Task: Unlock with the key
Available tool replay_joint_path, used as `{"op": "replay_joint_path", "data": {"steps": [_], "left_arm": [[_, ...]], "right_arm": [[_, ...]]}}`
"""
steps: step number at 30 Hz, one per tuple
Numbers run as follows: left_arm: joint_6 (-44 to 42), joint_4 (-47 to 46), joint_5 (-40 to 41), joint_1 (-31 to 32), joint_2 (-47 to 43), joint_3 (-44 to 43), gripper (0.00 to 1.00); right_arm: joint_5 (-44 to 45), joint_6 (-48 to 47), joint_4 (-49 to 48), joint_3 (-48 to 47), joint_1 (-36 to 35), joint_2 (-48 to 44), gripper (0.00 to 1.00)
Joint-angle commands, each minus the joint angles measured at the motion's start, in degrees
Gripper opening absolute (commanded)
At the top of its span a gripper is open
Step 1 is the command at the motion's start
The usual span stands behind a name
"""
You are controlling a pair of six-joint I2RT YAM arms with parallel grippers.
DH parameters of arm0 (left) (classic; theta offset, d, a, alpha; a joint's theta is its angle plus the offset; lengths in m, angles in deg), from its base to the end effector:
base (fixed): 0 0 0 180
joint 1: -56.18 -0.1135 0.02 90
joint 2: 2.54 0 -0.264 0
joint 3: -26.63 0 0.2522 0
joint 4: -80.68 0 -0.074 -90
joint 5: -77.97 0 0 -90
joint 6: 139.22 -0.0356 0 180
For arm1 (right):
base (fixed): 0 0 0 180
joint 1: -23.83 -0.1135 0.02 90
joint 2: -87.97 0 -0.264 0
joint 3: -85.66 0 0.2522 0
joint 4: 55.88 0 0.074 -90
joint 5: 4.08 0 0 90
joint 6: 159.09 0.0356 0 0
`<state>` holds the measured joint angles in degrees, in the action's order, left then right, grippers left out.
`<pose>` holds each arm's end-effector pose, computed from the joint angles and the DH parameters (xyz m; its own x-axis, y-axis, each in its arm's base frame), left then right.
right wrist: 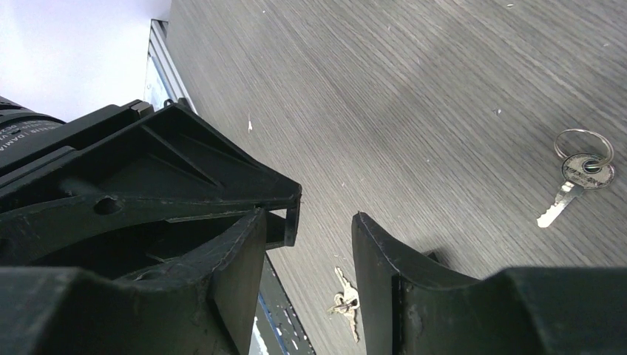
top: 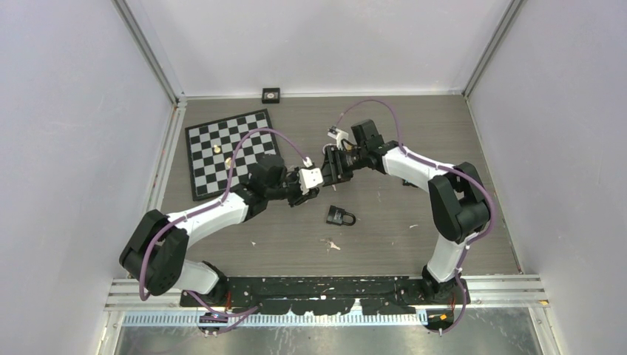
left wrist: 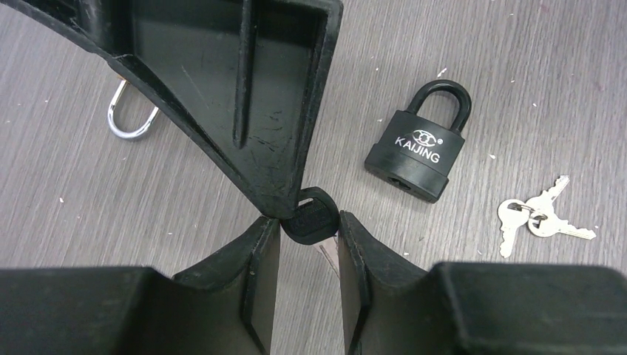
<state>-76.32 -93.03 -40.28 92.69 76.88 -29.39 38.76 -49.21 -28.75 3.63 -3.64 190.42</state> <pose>0.2267 -0.1888 0.2207 0.0349 0.4734 -0.8801 0.9421 0.2783 0.1870 0.3247 0.1982 0.2108 -0.8716 -0.1926 -0.4507 -0.4853 0.4684 0.7383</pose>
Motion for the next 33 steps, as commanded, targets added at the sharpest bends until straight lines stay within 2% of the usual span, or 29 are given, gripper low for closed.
{"op": "replay_joint_path", "data": {"steps": [1,16,33], "left_arm": [[-1.9,-3.9,1.4,0.5,-0.9,-0.1,0.17],[-1.7,-4.2,1.7,0.6,-0.4,0.2,0.16],[-0.1,-5.1,3.2,0.6,1.1,0.3,0.16]], "right_arm": [[-1.4,-1.0,0.0,-1.8,-1.2,0.3,0.51],[-3.0,-4.1,0.4,-1.0,-2.0,1.7,0.42],[-5.5,-0.4,-4.5,-0.9,-2.1,3.1,0.27]]}}
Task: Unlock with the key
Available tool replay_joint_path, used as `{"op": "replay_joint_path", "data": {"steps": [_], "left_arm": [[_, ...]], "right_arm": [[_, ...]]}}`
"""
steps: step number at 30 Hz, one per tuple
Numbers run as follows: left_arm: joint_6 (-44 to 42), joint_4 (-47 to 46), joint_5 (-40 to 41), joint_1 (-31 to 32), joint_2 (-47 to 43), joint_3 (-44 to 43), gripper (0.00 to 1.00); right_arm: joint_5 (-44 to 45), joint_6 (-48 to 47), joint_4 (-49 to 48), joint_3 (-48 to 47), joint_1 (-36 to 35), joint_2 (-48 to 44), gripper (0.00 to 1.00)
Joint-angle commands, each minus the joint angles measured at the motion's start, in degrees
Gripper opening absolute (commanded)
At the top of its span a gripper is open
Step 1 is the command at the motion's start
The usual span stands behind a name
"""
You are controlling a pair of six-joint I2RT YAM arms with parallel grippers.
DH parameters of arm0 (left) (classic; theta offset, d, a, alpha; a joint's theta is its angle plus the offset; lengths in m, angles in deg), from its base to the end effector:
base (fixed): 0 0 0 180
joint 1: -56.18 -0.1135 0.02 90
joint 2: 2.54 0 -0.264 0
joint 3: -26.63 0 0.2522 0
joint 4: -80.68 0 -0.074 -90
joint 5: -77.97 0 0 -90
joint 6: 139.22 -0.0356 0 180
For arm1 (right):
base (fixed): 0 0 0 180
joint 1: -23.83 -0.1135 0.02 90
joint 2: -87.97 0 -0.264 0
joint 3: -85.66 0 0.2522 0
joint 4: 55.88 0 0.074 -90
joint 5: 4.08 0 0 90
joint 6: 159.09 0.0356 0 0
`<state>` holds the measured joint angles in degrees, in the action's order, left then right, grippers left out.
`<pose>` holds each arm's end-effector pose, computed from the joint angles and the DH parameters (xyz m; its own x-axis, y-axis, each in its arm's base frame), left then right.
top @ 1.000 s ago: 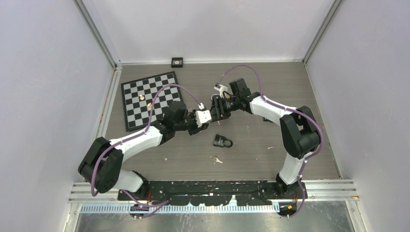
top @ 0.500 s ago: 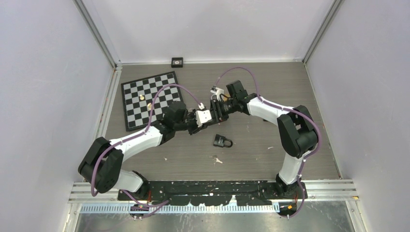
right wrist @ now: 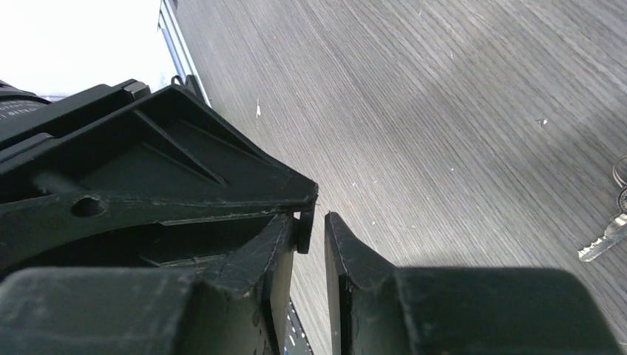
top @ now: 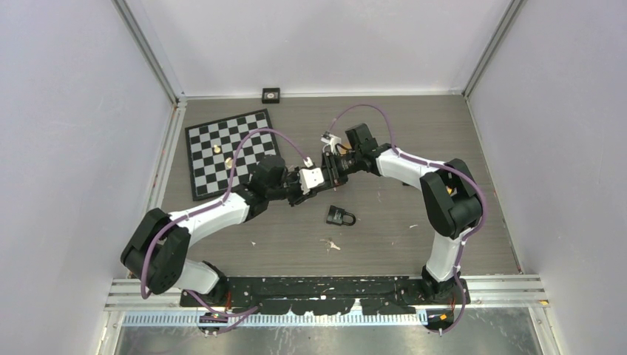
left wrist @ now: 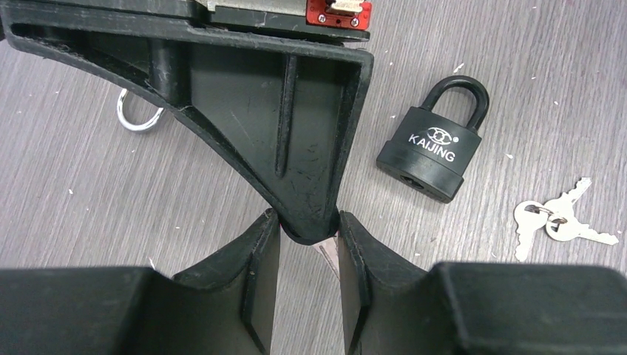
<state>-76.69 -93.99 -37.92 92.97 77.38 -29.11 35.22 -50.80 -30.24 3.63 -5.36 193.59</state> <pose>0.2278 -0.1898 0.2179 0.0389 0.4891 -0.8714 0.9300 0.3012 0.2106 0.3229 0.2119 0.1937 -0.8632 -0.2545 -0.4361 -0.5047 0.4069 0.7614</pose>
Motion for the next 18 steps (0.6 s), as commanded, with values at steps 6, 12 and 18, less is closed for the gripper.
{"op": "replay_joint_path", "data": {"steps": [6,12,18], "left_arm": [[0.3,-4.3,1.3,0.3,1.2,0.0,0.16],[0.8,-3.8,1.7,0.2,0.5,-0.2,0.25],[2.4,1.2,1.6,0.1,-2.1,-2.7,0.64]], "right_arm": [[-1.2,1.2,-3.4,-0.6,-0.3,-1.0,0.11],[1.3,-0.7,-2.2,0.4,0.9,-3.3,0.0],[3.1,-4.8,0.8,2.1,4.9,-8.7,0.01]]}}
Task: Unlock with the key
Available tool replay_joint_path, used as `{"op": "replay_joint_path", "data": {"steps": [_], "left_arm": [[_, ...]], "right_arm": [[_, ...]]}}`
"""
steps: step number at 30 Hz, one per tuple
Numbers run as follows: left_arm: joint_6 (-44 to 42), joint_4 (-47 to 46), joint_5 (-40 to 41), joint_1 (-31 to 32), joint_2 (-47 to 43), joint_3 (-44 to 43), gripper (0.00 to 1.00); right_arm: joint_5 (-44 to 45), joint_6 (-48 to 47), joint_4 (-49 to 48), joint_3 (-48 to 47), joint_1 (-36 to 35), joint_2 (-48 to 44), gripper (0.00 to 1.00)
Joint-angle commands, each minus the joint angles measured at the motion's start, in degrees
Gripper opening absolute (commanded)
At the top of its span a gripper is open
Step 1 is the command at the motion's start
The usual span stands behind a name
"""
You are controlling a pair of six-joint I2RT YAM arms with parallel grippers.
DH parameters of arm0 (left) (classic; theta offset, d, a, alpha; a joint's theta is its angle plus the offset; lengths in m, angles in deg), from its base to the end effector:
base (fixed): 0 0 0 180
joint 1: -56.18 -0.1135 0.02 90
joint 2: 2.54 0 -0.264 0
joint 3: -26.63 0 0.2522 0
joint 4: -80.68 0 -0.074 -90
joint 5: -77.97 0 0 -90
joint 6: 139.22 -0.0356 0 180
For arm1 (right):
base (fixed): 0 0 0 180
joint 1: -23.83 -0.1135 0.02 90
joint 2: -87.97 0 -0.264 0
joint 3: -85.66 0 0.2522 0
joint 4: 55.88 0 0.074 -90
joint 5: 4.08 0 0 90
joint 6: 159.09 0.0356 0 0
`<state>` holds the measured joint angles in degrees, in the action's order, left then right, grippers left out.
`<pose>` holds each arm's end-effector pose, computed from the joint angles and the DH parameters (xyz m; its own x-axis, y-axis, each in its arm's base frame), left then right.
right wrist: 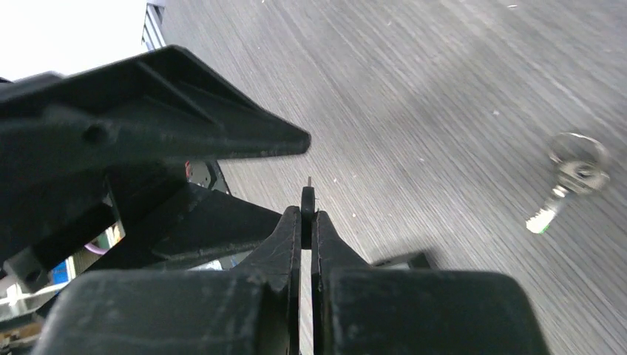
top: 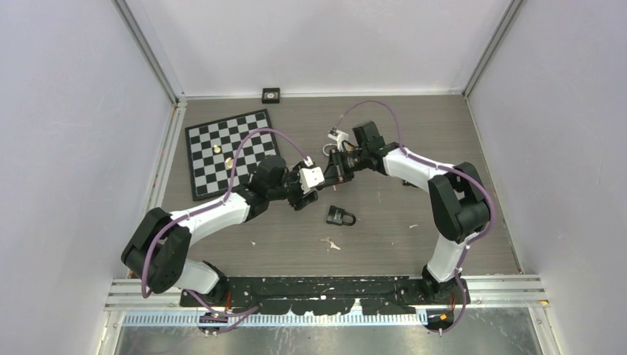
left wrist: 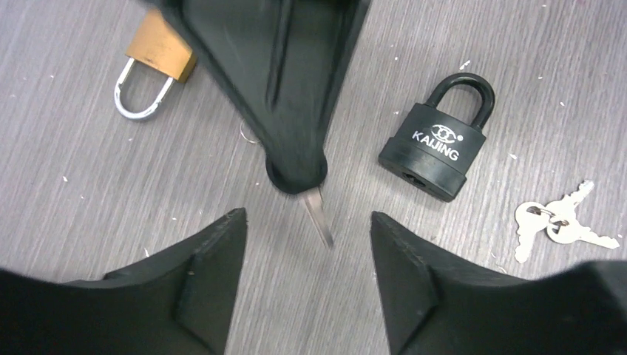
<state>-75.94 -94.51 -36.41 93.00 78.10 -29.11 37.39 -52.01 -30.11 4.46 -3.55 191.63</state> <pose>0.2300 -0.1905 0.2151 0.0201 0.4965 -0.8678 0.9223 0.3258 0.2078 0.3255 0.1986 0.2009 -0.8527 -0.2226 -0.4726 -0.5203 0.4434 0.7299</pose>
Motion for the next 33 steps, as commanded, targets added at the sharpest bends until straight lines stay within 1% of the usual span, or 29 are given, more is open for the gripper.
{"op": "replay_joint_path", "data": {"steps": [1,2,4,9,13,15,18,20,22,28,33], "left_arm": [[1.9,2.7,-0.4,0.2,-3.2,-3.1,0.67],[1.9,3.7,-1.2,0.0,-3.5,-3.5,0.7],[2.8,5.0,-3.4,-0.3,-3.9,-4.4,0.72],[5.0,6.4,-6.6,-0.9,-2.8,-8.0,0.73],[7.8,6.8,-11.1,-0.8,-1.0,-12.1,0.68],[9.4,7.6,-12.9,-0.9,0.6,-14.2,0.63],[11.0,8.6,-13.1,-0.8,3.1,-16.4,0.55],[11.1,8.8,-13.5,-0.8,4.4,-17.0,0.52],[11.5,8.8,-14.1,-0.8,5.1,-17.1,0.52],[12.4,8.5,-15.9,-0.6,5.6,-16.6,0.58],[12.6,7.5,-15.2,-0.2,6.6,-16.4,0.54]], "right_arm": [[0.6,-4.0,0.7,1.9,3.6,-7.8,0.0],[0.2,-4.6,0.7,2.6,4.1,-9.0,0.01],[-0.5,-5.7,0.6,4.2,4.8,-11.3,0.0],[-2.9,-8.5,1.4,5.9,5.5,-15.5,0.0],[-2.7,-8.5,0.4,6.7,5.7,-17.6,0.01],[-2.8,-8.0,-0.3,6.9,6.0,-18.2,0.0],[-3.1,-6.9,-1.7,7.5,6.6,-19.1,0.0],[-3.1,-6.0,-2.7,8.0,7.0,-19.7,0.0],[-3.3,-5.4,-3.4,8.3,7.4,-20.2,0.01],[-3.2,-3.7,-5.5,9.5,8.4,-20.8,0.0],[-3.4,-2.9,-6.6,10.1,8.8,-21.1,0.0]]}}
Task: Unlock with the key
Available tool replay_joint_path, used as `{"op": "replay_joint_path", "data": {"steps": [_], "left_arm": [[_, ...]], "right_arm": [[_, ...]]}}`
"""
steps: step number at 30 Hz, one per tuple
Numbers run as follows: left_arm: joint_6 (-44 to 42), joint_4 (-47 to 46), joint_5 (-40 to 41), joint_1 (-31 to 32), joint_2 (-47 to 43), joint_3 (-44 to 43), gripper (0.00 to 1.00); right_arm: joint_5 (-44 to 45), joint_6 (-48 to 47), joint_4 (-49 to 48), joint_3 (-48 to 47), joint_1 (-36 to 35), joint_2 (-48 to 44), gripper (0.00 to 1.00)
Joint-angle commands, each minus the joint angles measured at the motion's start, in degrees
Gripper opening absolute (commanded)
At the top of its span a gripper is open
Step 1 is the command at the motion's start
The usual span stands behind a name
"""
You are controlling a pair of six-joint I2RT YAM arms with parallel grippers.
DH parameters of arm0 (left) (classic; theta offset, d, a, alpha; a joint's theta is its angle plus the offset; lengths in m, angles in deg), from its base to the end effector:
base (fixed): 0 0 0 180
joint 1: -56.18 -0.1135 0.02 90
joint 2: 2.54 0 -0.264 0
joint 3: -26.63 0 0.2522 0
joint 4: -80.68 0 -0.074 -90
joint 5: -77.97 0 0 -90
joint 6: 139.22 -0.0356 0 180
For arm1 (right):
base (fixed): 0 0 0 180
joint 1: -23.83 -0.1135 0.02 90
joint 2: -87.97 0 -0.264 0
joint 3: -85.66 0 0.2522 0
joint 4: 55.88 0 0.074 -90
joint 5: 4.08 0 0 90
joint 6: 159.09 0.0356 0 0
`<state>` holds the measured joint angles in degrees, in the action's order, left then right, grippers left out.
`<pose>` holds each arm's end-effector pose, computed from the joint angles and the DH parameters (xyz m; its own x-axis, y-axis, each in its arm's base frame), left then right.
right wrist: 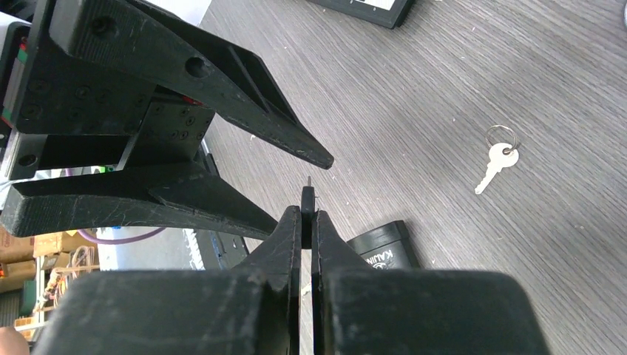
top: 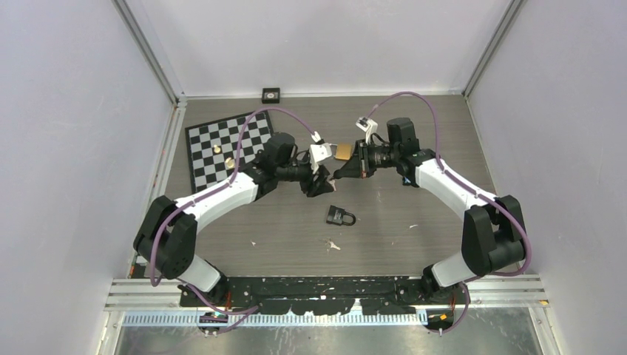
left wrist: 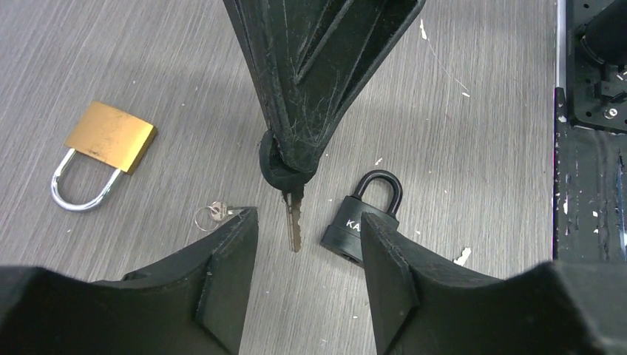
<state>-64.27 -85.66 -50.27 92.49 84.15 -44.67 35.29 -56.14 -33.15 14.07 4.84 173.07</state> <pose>0.2586 -0.2173 0.2606 -0.1439 0.3588 -0.9223 0.9718 0.2271 -0.0632 0.2942 0.1303 0.2605 -0.7232 -0.0985 -0.6836 -0.6505 0.4299 0.6261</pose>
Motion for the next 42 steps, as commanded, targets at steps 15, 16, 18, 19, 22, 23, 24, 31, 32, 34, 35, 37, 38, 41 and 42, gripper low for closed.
{"op": "replay_joint_path", "data": {"steps": [15,16,18,19,22,23,24,31,32,34,35,37,38,41,42], "left_arm": [[-7.6,1.9,-1.3,1.0,-0.1,-0.4,0.68],[-7.4,1.9,-0.7,1.4,0.3,-1.0,0.67],[-6.6,1.2,0.3,1.8,1.0,-1.9,0.66],[-6.3,0.7,0.9,2.0,1.2,-2.2,0.65],[-6.0,0.4,2.3,2.4,1.9,-3.0,0.62],[-5.9,-0.4,2.8,2.5,2.1,-3.2,0.61],[-5.7,-1.4,3.5,2.7,2.4,-3.3,0.6],[-5.1,-2.5,7.7,4.2,4.4,-6.0,0.5],[-5.0,-2.5,8.2,4.3,4.8,-6.3,0.48],[-4.9,-2.2,8.8,4.6,5.3,-7.0,0.44],[-4.9,-2.0,8.9,4.7,5.5,-7.2,0.4],[-5.2,-1.5,9.1,5.1,5.8,-7.7,0.3],[-5.4,-0.7,9.2,5.3,5.9,-8.0,0.24],[-6.3,-0.1,9.2,5.7,5.9,-8.2,0.11],[-6.8,-0.1,9.2,5.9,5.8,-8.1,0.08]], "right_arm": [[-0.3,-1.5,-1.2,2.1,2.7,-7.6,0.01],[-0.5,-1.3,-1.5,2.2,2.7,-7.3,0.01],[-0.6,-0.9,-2.2,2.6,2.6,-6.8,0.0],[-0.6,-0.7,-2.6,2.8,2.6,-6.7,0.0],[-0.5,-0.6,-2.8,3.0,2.6,-6.5,0.01],[-0.5,-0.6,-2.8,3.0,2.7,-6.5,0.0],[-0.5,-0.6,-2.9,3.1,2.7,-6.5,0.0],[-0.9,-0.2,-3.6,3.2,2.6,-5.5,0.0],[-1.0,-0.2,-3.6,3.2,2.7,-5.4,0.0],[-1.1,-0.2,-3.6,3.3,2.7,-5.3,0.01],[-1.1,-0.2,-3.7,3.4,2.7,-5.2,0.0],[-1.1,-0.1,-3.9,3.5,2.6,-5.2,0.01],[-1.1,-0.2,-3.9,3.5,2.6,-5.1,0.01],[-1.1,-0.2,-3.9,3.6,2.7,-5.2,0.0],[-1.1,-0.1,-4.0,3.7,2.6,-5.2,0.0]]}}
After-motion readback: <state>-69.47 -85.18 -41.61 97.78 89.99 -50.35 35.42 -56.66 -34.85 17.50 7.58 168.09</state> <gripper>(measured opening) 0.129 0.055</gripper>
